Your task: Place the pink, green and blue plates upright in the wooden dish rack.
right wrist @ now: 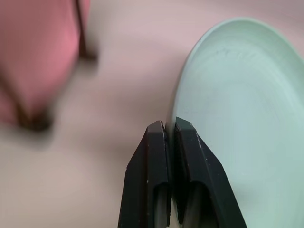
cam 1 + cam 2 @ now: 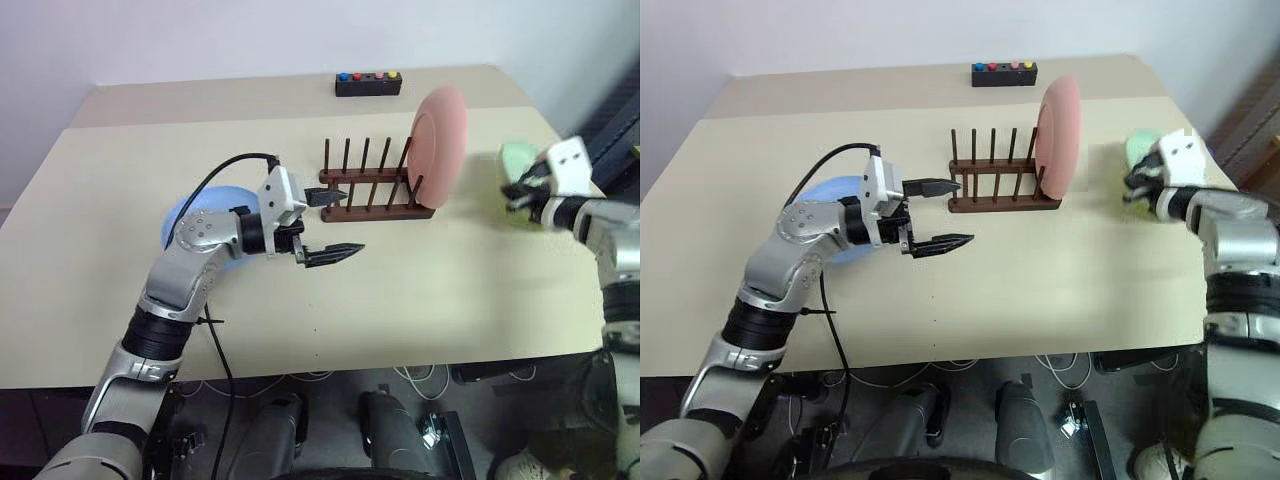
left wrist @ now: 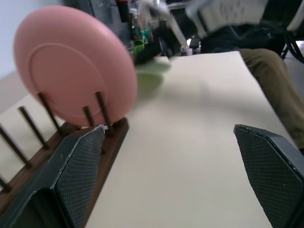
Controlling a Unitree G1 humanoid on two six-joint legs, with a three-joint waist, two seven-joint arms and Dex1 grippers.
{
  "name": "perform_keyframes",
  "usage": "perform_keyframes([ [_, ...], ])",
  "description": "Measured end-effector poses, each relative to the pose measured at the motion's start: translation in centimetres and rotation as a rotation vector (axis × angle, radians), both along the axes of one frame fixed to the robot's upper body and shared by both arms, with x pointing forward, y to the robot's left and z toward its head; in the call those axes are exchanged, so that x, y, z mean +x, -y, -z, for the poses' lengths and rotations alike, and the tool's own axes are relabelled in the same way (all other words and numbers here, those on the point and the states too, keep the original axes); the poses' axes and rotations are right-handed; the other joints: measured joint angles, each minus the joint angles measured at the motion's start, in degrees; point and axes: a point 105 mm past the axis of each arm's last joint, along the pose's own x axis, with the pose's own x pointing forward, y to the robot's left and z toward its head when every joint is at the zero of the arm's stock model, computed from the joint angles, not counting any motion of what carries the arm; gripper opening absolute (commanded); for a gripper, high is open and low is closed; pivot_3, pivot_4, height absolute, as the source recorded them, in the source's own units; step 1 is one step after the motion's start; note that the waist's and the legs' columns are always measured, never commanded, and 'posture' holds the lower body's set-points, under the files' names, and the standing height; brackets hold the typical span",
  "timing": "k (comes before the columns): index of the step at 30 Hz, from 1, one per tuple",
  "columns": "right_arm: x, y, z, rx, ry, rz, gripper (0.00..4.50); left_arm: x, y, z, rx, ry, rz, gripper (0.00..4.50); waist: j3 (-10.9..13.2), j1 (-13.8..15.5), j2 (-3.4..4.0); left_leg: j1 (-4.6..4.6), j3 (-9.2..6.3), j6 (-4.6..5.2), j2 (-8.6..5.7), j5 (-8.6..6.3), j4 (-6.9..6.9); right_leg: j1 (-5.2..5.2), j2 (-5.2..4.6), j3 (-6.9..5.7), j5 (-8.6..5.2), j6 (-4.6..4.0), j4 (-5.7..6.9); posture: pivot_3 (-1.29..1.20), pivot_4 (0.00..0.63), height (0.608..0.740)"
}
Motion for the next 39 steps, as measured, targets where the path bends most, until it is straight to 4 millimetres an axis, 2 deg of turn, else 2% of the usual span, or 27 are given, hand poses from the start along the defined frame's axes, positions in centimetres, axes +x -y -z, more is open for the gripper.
perform_keyframes([
  [4, 0.0, -1.2, -8.0, 0.231, 0.304, -0.058, 0.02, 0.6, -0.6, -0.7, -0.019, 0.012, -0.025, 4.50, 0.01, 0.01, 0.00, -0.02, -0.01, 0.00, 0.00, 0.00, -0.02, -0.02, 0.00, 0.00, 0.02, 0.02, 0.00, 0.00, 0.150, 0.740],
  [6, -1.3, -3.6, -12.7, 0.416, 0.474, -0.213, 0.02, 0.7, -0.8, -1.4, -0.045, 0.021, -0.027, 4.50, 0.01, -0.19, 0.00, -0.02, -0.01, 0.00, 0.04, 0.00, -0.05, -0.05, 0.02, 0.01, 0.05, 0.01, 0.00, 0.00, 0.150, 0.740],
  [8, -3.1, -5.4, -16.0, 0.493, 0.577, -0.350, 0.02, 0.9, -1.2, -2.0, -0.072, 0.024, -0.030, 4.50, 0.01, -0.07, 0.00, -0.02, -0.04, -0.01, 0.13, -0.01, -0.05, -0.05, 0.11, 0.00, 0.09, -0.05, 0.00, 0.00, 0.150, 0.740],
  [10, -5.2, -8.1, -18.3, 0.577, 0.650, -0.525, 0.02, 1.4, -2.7, -2.5, -0.095, 0.017, -0.067, 4.50, 0.00, -0.17, 0.00, -0.02, -0.05, -0.02, 0.23, -0.02, -0.05, -0.06, 0.21, 0.00, 0.14, -0.12, 0.00, 0.00, 0.150, 0.740],
  [14, -7.8, -12.5, -19.9, 0.714, 0.635, -0.804, 0.02, 1.5, -4.0, -3.4, -0.126, 0.026, -0.084, 4.50, 0.00, -0.16, 0.02, -0.02, -0.04, -0.05, 0.27, 0.00, -0.02, -0.08, 0.24, 0.02, 0.21, -0.19, 0.00, 0.00, 0.150, 0.740],
  [18, -9.2, -15.4, -20.2, 0.814, 0.564, -0.979, 0.02, 1.4, -4.2, -3.4, -0.124, 0.019, -0.071, 4.50, 0.00, -0.01, 0.02, -0.03, -0.05, -0.05, 0.27, 0.00, -0.03, -0.09, 0.24, 0.03, 0.22, -0.20, 0.00, 0.00, 0.150, 0.740],
  [20, -9.4, -16.6, -19.0, 0.781, 0.504, -0.999, 0.02, 1.4, -4.5, -3.5, -0.119, 0.017, -0.079, 4.50, -0.02, 0.06, -0.01, -0.04, -0.04, -0.05, 0.27, 0.00, -0.02, -0.09, 0.25, 0.02, 0.22, -0.20, -0.02, 0.00, 0.150, 0.740],
  [22, -8.6, -17.2, -17.3, 0.799, 0.436, -0.987, 0.02, 1.4, -4.7, -3.5, -0.119, 0.018, -0.084, 4.50, -0.02, -0.04, -0.01, -0.04, -0.02, -0.05, 0.27, 0.00, -0.02, -0.09, 0.25, 0.04, 0.24, -0.19, -0.01, 0.00, 0.150, 0.740],
  [27, -6.5, -18.0, -12.9, 0.914, 0.309, -0.904, 0.02, 1.2, -4.8, -3.2, -0.127, -0.001, -0.084, 4.50, 0.00, -0.20, 0.02, -0.06, 0.01, -0.07, 0.30, 0.01, -0.06, -0.21, 0.29, 0.10, 0.25, -0.21, 0.05, 0.00, 0.150, 0.740],
  [30, -6.4, -18.3, -12.3, 0.947, 0.295, -0.896, 0.02, 1.2, -4.8, -3.2, -0.132, -0.002, -0.080, 4.50, -0.01, -0.21, 0.02, -0.06, 0.02, -0.07, 0.32, 0.02, -0.07, -0.22, 0.31, 0.11, 0.25, -0.21, 0.04, 0.00, 0.150, 0.740],
  [35, -6.1, -18.9, -10.0, 0.962, 0.243, -0.867, 0.02, 1.1, -4.8, -3.3, -0.132, -0.001, -0.080, 4.50, 0.00, -0.20, 0.02, -0.06, 0.05, -0.07, 0.32, 0.02, -0.06, -0.21, 0.32, 0.12, 0.27, -0.22, 0.04, 0.00, 0.150, 0.740],
  [39, -6.0, -18.8, -9.9, 0.947, 0.257, -0.852, 0.02, 1.1, -4.8, -3.3, -0.132, -0.001, -0.079, 4.50, -0.01, -0.20, 0.01, -0.06, 0.05, -0.07, 0.34, 0.02, -0.06, -0.22, 0.33, 0.11, 0.28, -0.22, 0.04, 0.00, 0.150, 0.740],
])
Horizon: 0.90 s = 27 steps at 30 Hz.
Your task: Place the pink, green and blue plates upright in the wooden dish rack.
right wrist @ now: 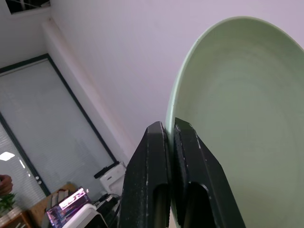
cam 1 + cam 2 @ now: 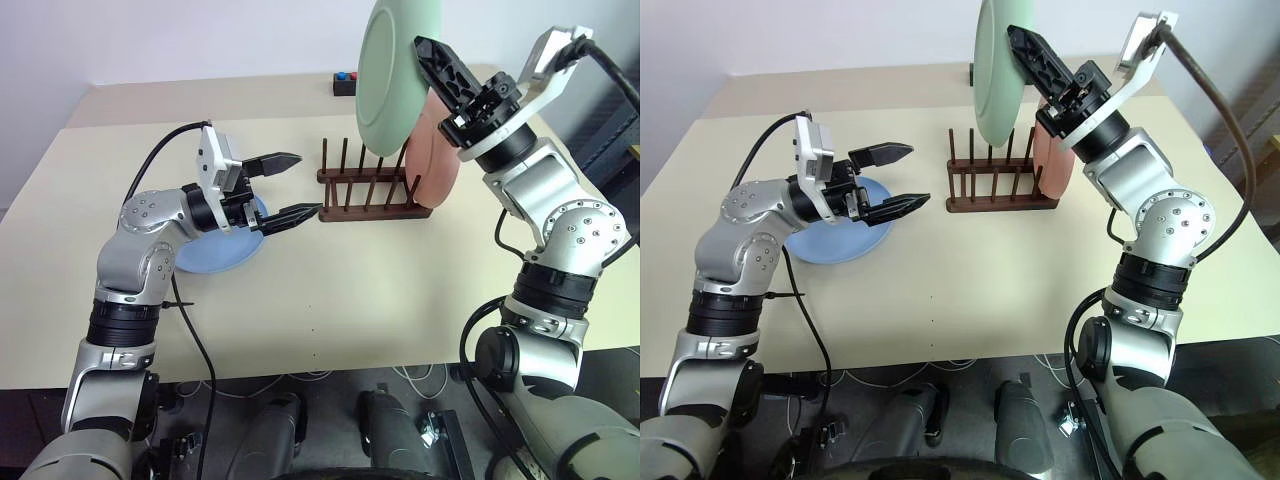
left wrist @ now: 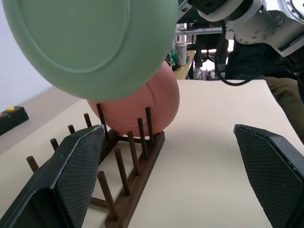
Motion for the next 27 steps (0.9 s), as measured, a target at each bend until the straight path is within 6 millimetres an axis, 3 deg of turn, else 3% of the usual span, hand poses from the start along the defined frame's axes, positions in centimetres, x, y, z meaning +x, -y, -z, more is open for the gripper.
perform_keyframes([
  [5, 0.7, 0.1, 2.1, -0.058, -0.044, 0.048, 0.02, -0.2, 0.2, -0.2, 0.004, 0.006, 0.006, 4.50, 0.00, -0.02, 0.00, 0.00, 0.02, 0.00, 0.00, 0.00, 0.00, 0.00, 0.00, 0.01, 0.00, 0.00, 0.00, 0.00, 0.150, 0.740],
  [27, 2.5, 0.7, 5.4, -0.164, -0.120, 0.121, 0.02, -0.7, 0.5, -0.5, 0.010, 0.009, 0.025, 4.50, 0.00, 0.01, 0.00, 0.01, 0.05, 0.00, 0.02, 0.00, -0.01, 0.01, 0.01, 0.01, 0.01, -0.01, -0.03, 0.00, 0.150, 0.740],
])
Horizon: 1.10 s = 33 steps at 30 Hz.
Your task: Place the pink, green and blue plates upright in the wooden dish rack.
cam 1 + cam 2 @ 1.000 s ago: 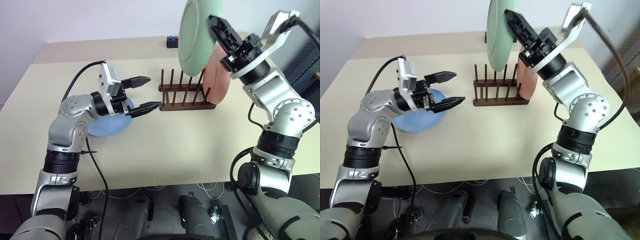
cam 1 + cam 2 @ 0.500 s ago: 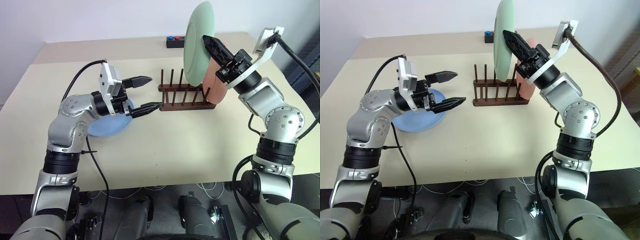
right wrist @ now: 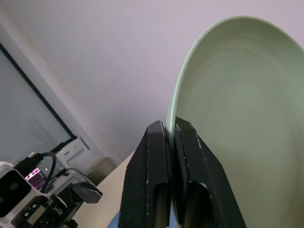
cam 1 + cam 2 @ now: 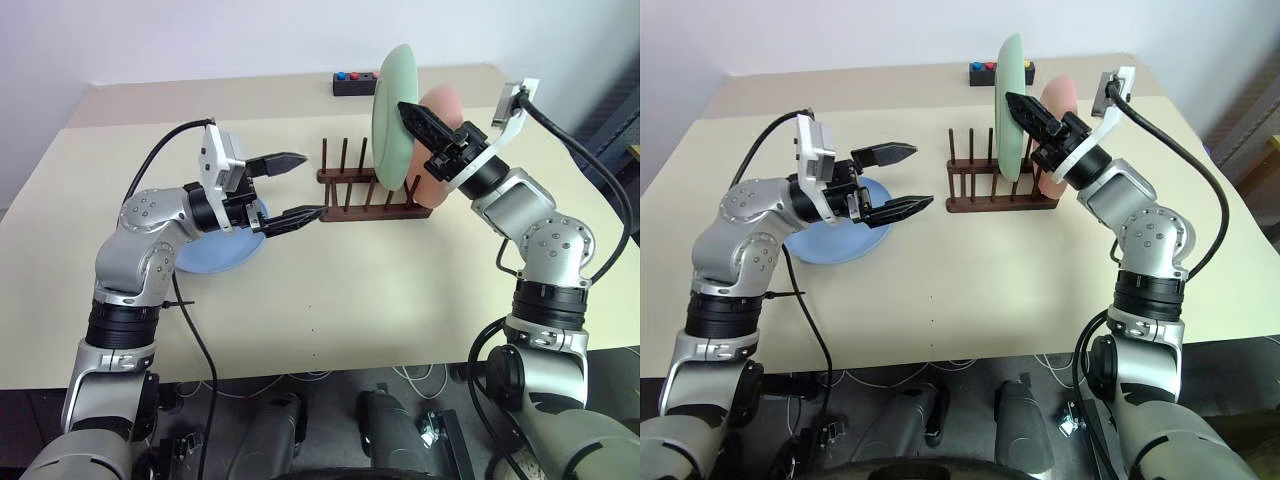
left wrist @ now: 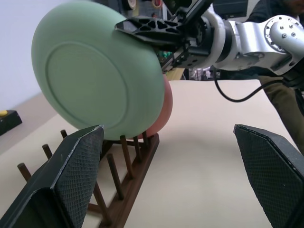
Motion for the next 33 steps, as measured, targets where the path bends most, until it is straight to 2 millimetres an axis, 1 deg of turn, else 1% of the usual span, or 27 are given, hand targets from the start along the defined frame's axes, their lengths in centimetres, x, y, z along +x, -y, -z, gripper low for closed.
perform_keyframes([
  [10, 0.7, 0.1, 1.3, -0.014, -0.058, 0.003, 0.02, -0.1, 0.0, -0.1, -0.004, -0.001, 0.004, 4.50, 0.00, 0.00, 0.00, 0.00, 0.00, 0.00, 0.00, 0.00, 0.00, 0.00, 0.00, 0.00, 0.00, 0.00, 0.00, 0.00, 0.150, 0.740],
  [20, 1.1, 0.0, 1.6, -0.056, -0.069, 0.026, 0.02, -0.1, 0.0, -0.1, -0.004, 0.000, 0.004, 4.50, 0.00, 0.02, 0.00, 0.00, 0.00, 0.00, 0.00, 0.00, 0.00, 0.01, 0.00, 0.00, 0.00, 0.00, -0.01, 0.00, 0.150, 0.740],
  [23, 1.2, -0.1, 1.9, -0.073, -0.077, 0.029, 0.95, -0.1, 0.0, -0.1, -0.004, 0.000, 0.003, 4.50, 0.00, 0.00, 0.00, 0.00, 0.00, 0.00, 0.00, 0.00, 0.00, 0.01, 0.00, 0.00, 0.00, 0.00, -0.01, 0.00, 0.150, 0.740],
  [26, 1.5, -0.2, 2.5, -0.081, -0.108, 0.027, 2.41, -0.1, 0.0, -0.1, -0.004, 0.000, 0.003, 4.50, 0.00, 0.00, 0.00, 0.00, 0.00, 0.00, 0.00, 0.00, 0.00, 0.00, 0.01, 0.00, 0.00, 0.00, -0.01, 0.00, 0.150, 0.740],
  [27, 1.5, -0.1, 2.6, -0.081, -0.114, 0.027, 2.97, -0.1, 0.0, -0.1, -0.004, 0.000, 0.002, 4.50, 0.00, 0.00, 0.00, 0.00, 0.00, 0.00, 0.00, 0.00, 0.00, 0.00, 0.00, 0.00, 0.00, 0.00, -0.01, 0.00, 0.150, 0.740],
  [30, 1.5, -0.1, 2.7, -0.081, -0.118, 0.026, 4.43, 0.0, 0.0, -0.1, -0.006, 0.001, -0.003, 4.50, 0.00, 0.00, 0.00, 0.00, 0.00, 0.00, 0.00, 0.00, 0.00, 0.00, 0.00, 0.00, 0.00, 0.00, -0.01, 0.00, 0.150, 0.740],
  [33, 1.6, -0.1, 2.8, -0.089, -0.119, 0.033, 4.48, -0.1, 0.1, -0.2, -0.006, 0.006, -0.003, 4.50, 0.00, 0.00, 0.00, 0.00, 0.00, 0.00, 0.00, 0.00, 0.00, 0.00, 0.01, 0.00, 0.00, 0.00, -0.01, 0.00, 0.150, 0.740],
])
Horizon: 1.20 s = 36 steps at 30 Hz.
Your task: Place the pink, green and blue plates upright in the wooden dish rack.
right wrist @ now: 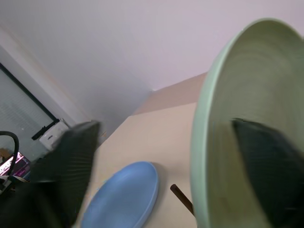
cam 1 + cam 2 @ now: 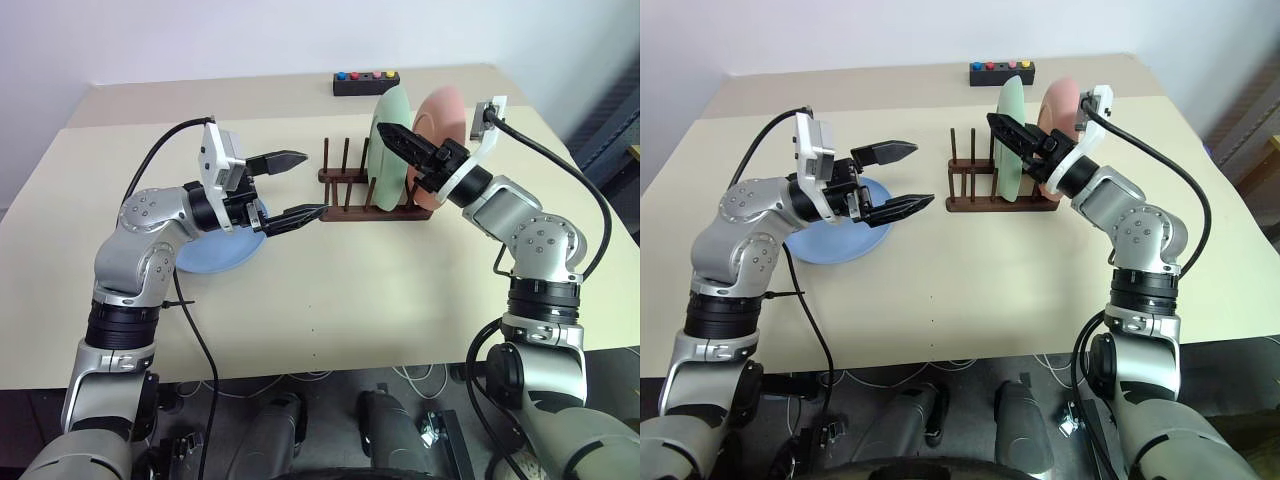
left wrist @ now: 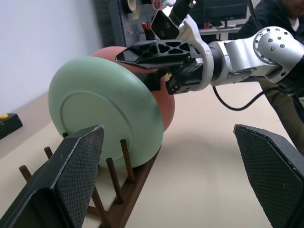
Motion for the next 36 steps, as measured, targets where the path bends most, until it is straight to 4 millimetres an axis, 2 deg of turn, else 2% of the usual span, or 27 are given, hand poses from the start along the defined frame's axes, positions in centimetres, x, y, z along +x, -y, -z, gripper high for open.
perform_keyframes([
  [6, 0.0, 0.0, -0.2, -0.030, 0.036, 0.013, 4.48, 0.0, 0.0, 0.0, 0.000, -0.003, -0.003, 4.50, 0.00, 0.00, 0.00, 0.00, 0.00, 0.00, 0.00, 0.00, 0.00, 0.00, 0.00, 0.00, 0.00, 0.00, 0.00, 0.00, 0.150, 0.740],
  [25, -1.7, -0.1, -4.6, -0.104, 0.217, 0.007, 4.48, -0.1, 0.1, 0.2, 0.003, -0.016, 0.011, 4.50, 0.00, 0.00, 0.00, 0.00, 0.00, 0.00, 0.02, 0.00, -0.01, 0.00, 0.00, 0.00, 0.00, 0.00, -0.01, 0.00, 0.150, 0.740],
  [32, -1.8, -0.4, -4.6, -0.119, 0.224, -0.003, 4.48, 0.0, 0.1, 0.2, 0.005, -0.021, 0.016, 4.50, 0.00, -0.03, 0.00, 0.00, 0.01, 0.00, 0.02, 0.00, -0.01, 0.00, 0.00, 0.00, 0.00, 0.00, -0.02, 0.00, 0.150, 0.740],
  [36, -1.7, -0.9, -3.4, -0.213, 0.217, -0.003, 4.48, 0.0, 0.1, 0.2, 0.006, -0.020, 0.018, 4.50, 0.00, 0.04, 0.00, 0.00, 0.01, 0.00, 0.02, 0.00, -0.01, 0.00, 0.00, 0.00, 0.00, 0.00, -0.02, 0.00, 0.150, 0.740],
])
